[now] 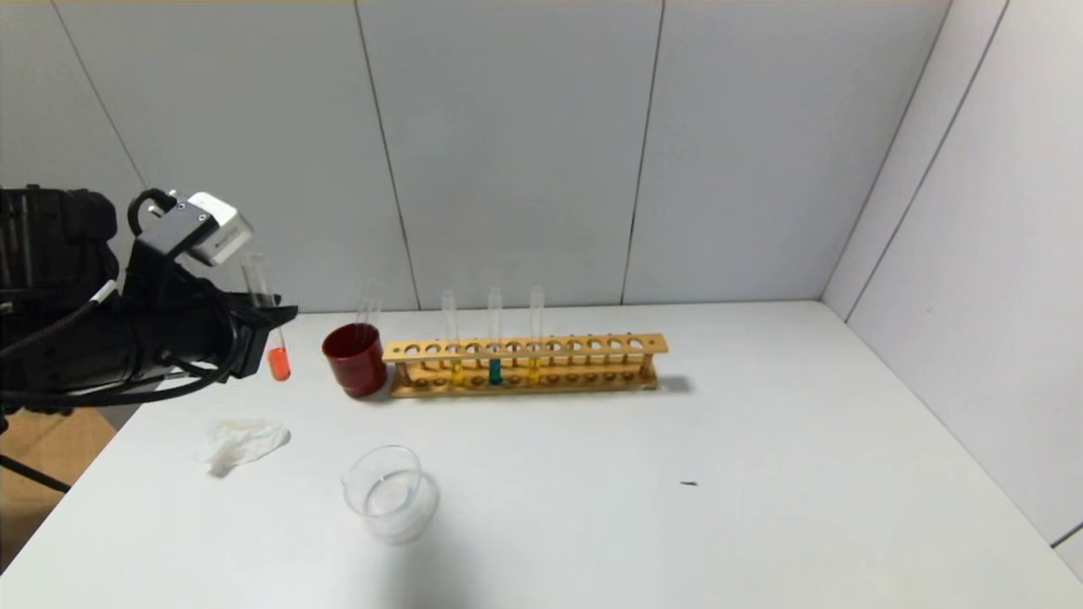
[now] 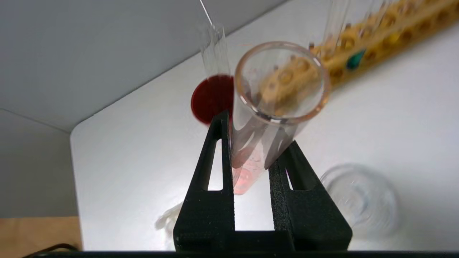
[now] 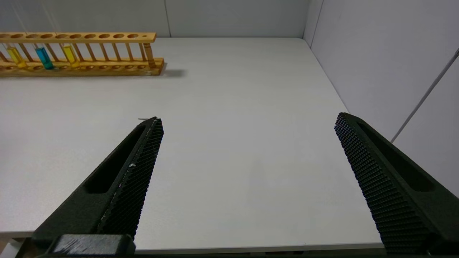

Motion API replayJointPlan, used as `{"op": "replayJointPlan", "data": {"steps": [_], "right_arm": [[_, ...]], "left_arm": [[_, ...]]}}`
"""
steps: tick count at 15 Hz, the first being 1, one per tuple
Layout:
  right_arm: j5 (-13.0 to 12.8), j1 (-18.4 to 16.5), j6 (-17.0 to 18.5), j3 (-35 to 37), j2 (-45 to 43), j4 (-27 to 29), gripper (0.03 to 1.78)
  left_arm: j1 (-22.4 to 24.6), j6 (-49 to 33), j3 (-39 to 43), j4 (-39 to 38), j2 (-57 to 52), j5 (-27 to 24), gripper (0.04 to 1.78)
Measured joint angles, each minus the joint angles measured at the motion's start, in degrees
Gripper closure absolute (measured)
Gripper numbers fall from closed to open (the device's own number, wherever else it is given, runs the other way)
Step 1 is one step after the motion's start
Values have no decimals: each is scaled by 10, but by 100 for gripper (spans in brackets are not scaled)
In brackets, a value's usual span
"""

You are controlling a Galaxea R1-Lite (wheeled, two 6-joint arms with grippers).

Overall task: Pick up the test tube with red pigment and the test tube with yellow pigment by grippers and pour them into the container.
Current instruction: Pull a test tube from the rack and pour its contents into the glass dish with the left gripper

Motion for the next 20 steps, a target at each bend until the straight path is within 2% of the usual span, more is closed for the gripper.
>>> {"op": "replayJointPlan", "data": {"steps": [3, 6, 9, 14, 17, 20], "right_arm": [[0, 0, 0, 0, 0, 0, 6], [0, 0, 0, 0, 0, 0, 6], [0, 0, 0, 0, 0, 0, 6], [0, 0, 0, 0, 0, 0, 6], [0, 0, 0, 0, 0, 0, 6], [0, 0, 0, 0, 0, 0, 6]], "left_arm": [[26, 79, 48, -4, -8, -72, 149], [33, 154, 77, -11, -9, -86, 149], [32, 200, 92, -50, 5, -93, 149], [34, 327, 148, -234, 75, -111, 149], [35, 414, 166, -354, 132, -180, 149], [36, 470, 185, -367, 151, -194, 149]]}}
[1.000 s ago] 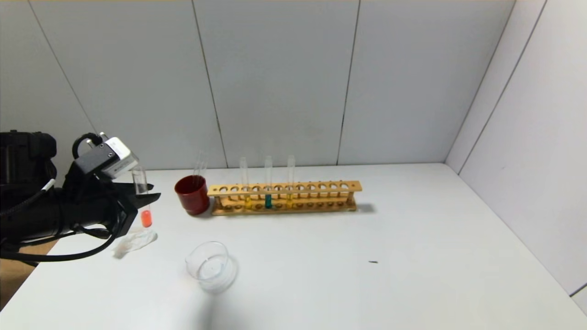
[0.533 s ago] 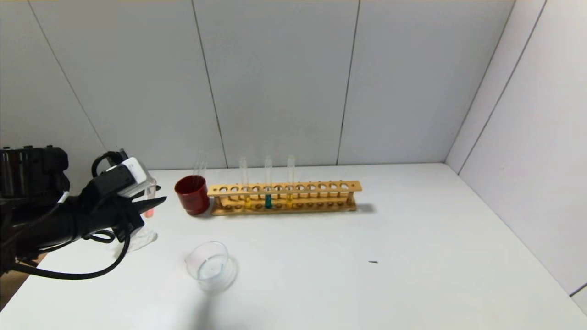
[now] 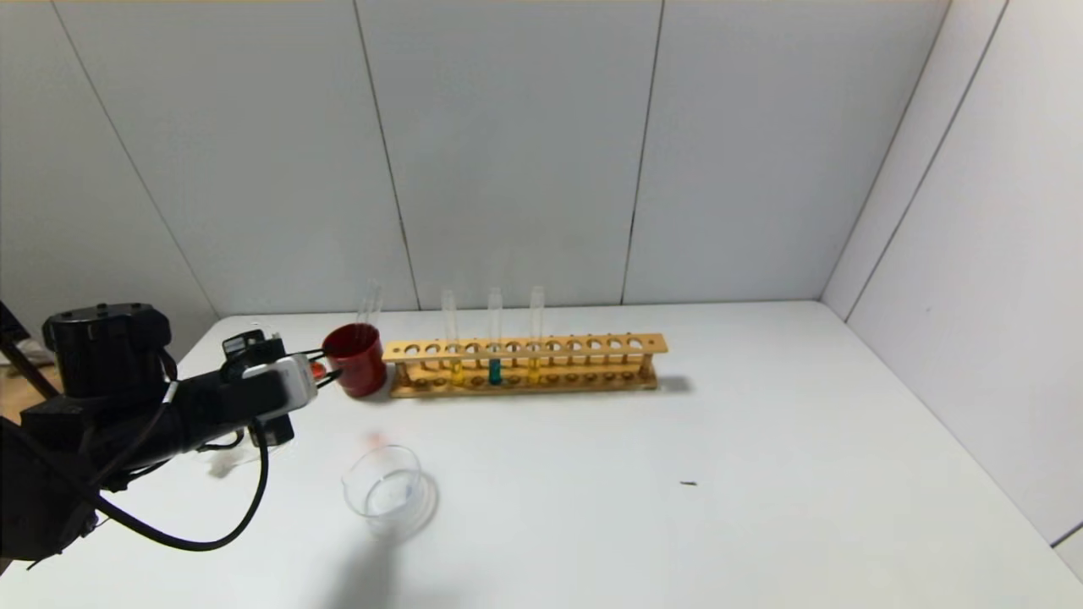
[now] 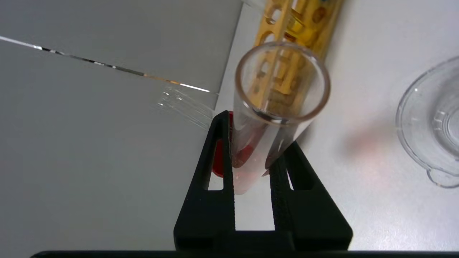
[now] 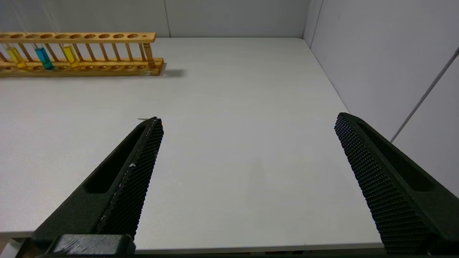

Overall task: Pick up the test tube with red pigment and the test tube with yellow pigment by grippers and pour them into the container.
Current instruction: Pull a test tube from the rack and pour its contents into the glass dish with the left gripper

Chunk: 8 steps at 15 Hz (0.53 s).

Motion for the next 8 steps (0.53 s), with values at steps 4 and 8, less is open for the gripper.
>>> {"op": "replayJointPlan", "data": {"steps": [4, 8], "right_arm": [[0, 0, 0, 0, 0, 0, 6], [0, 0, 0, 0, 0, 0, 6]], "left_arm": [[6, 77, 19, 0, 10, -32, 149], [8, 145, 20, 0, 16, -39, 149]]}}
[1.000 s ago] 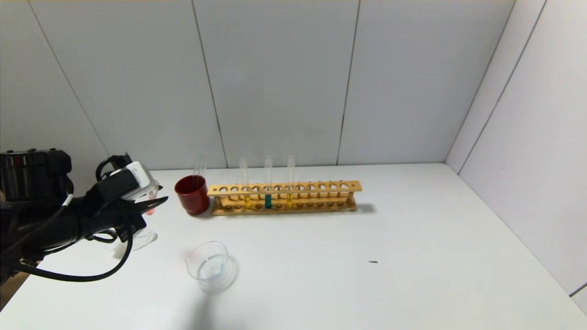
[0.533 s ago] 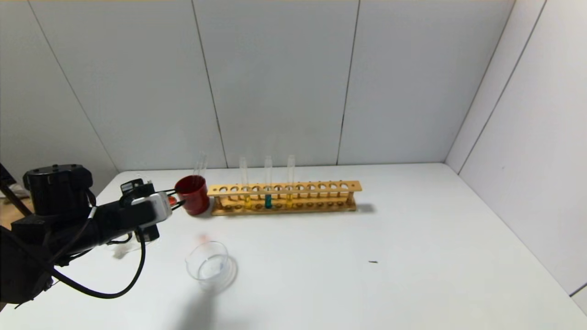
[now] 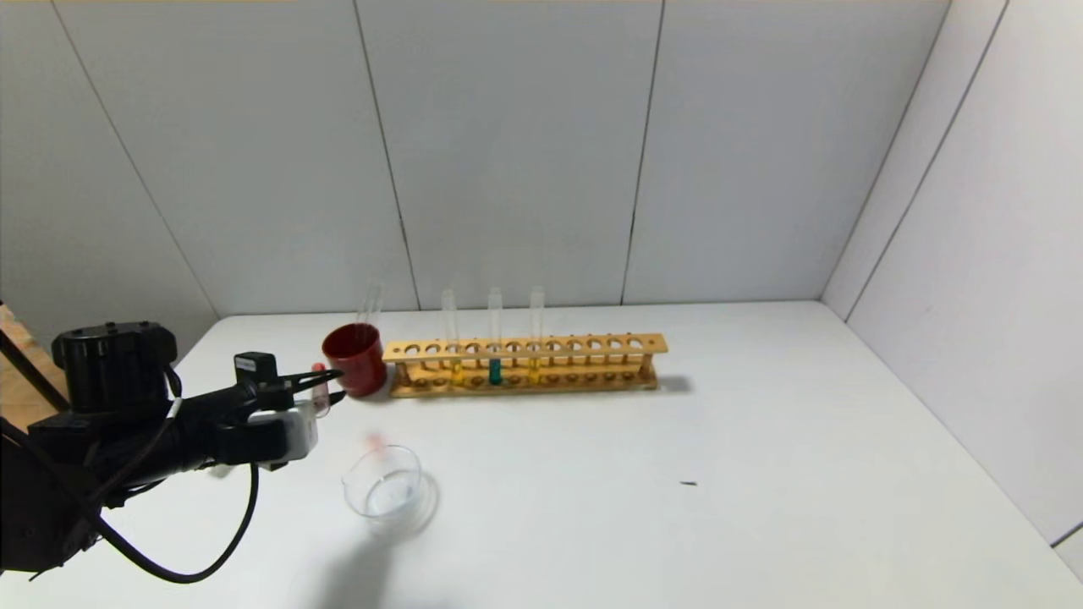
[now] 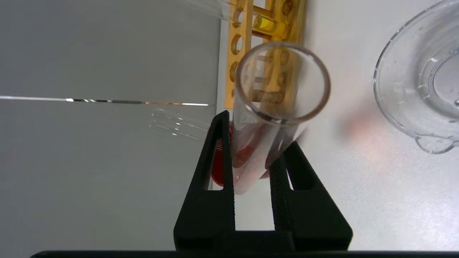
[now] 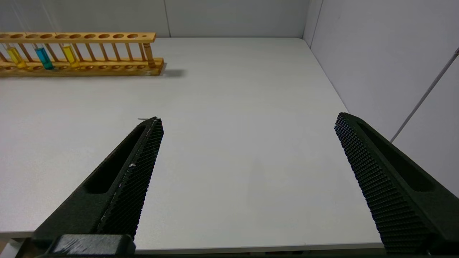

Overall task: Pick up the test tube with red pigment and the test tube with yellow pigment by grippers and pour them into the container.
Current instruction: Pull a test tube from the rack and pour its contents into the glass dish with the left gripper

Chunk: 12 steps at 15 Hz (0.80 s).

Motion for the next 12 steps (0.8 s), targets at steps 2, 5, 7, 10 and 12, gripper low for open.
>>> {"op": "replayJointPlan", "data": {"steps": [2, 5, 7, 10, 12], "right_arm": [[0, 0, 0, 0, 0, 0, 6], [0, 0, 0, 0, 0, 0, 6], [0, 0, 0, 0, 0, 0, 6], [0, 0, 0, 0, 0, 0, 6], [0, 0, 0, 0, 0, 0, 6]], "left_arm": [[0, 33, 1, 1, 1, 0, 149], [0, 67, -1, 1, 7, 0, 149], [2, 98, -5, 0, 15, 1, 149], [3, 137, -13, 0, 30, 4, 149], [3, 156, -24, -1, 46, 5, 149]]}}
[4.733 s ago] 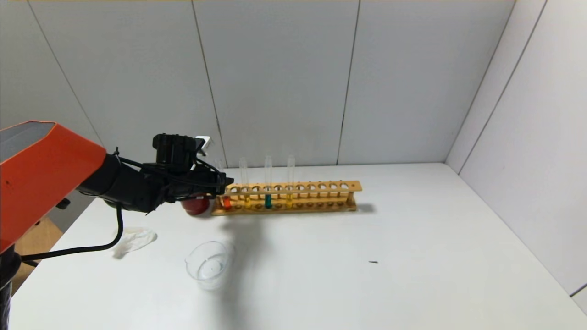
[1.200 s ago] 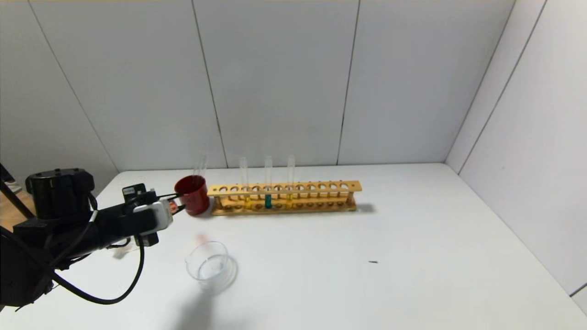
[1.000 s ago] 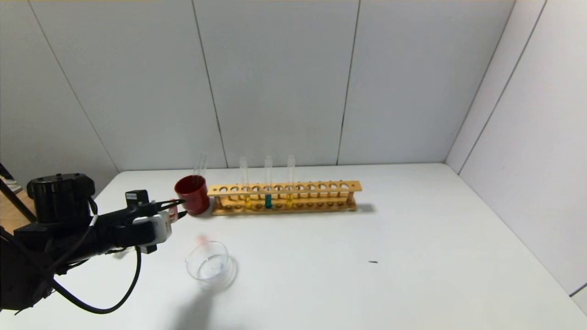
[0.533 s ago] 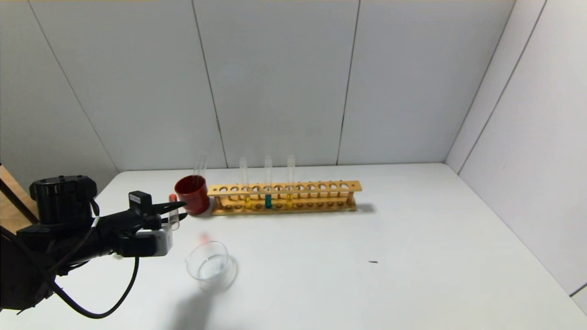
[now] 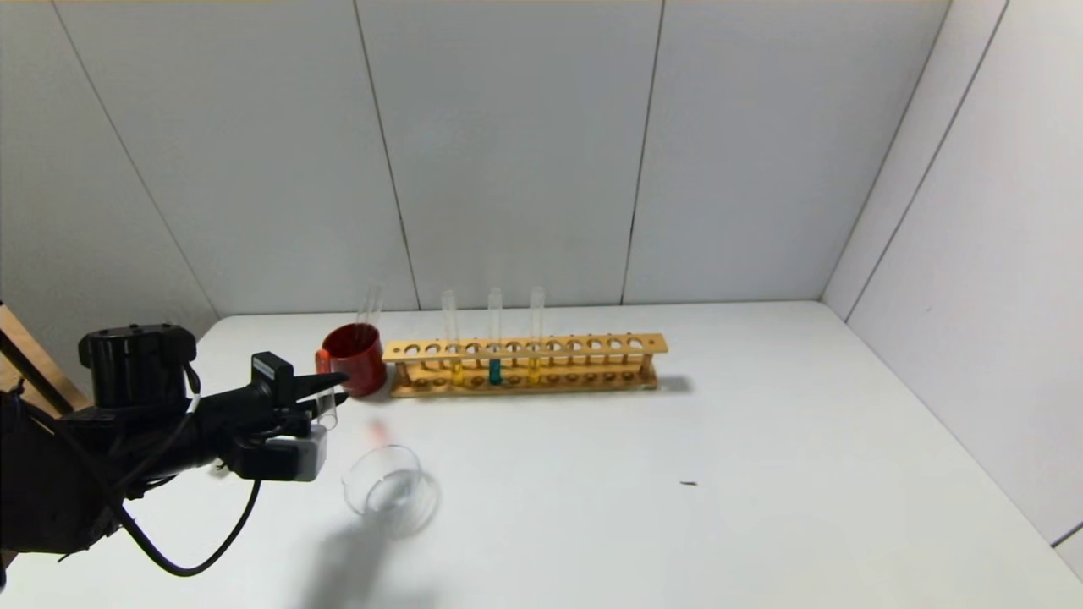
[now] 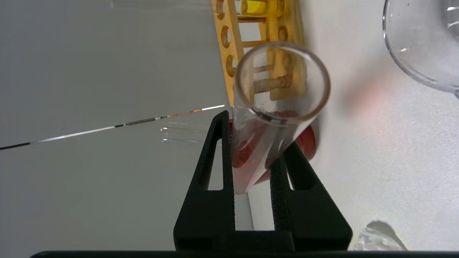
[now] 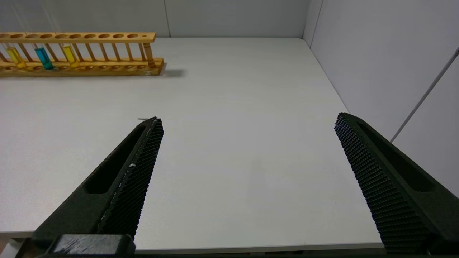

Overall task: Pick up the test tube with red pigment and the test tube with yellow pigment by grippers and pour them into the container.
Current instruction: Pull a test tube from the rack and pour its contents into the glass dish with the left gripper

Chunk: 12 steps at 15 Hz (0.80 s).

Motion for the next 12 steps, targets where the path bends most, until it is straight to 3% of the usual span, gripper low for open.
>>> {"op": "replayJointPlan", "data": {"steps": [12], "right_arm": [[0, 0, 0, 0, 0, 0, 6]], "left_arm": [[-16, 105, -24, -2, 51, 24, 149]]}}
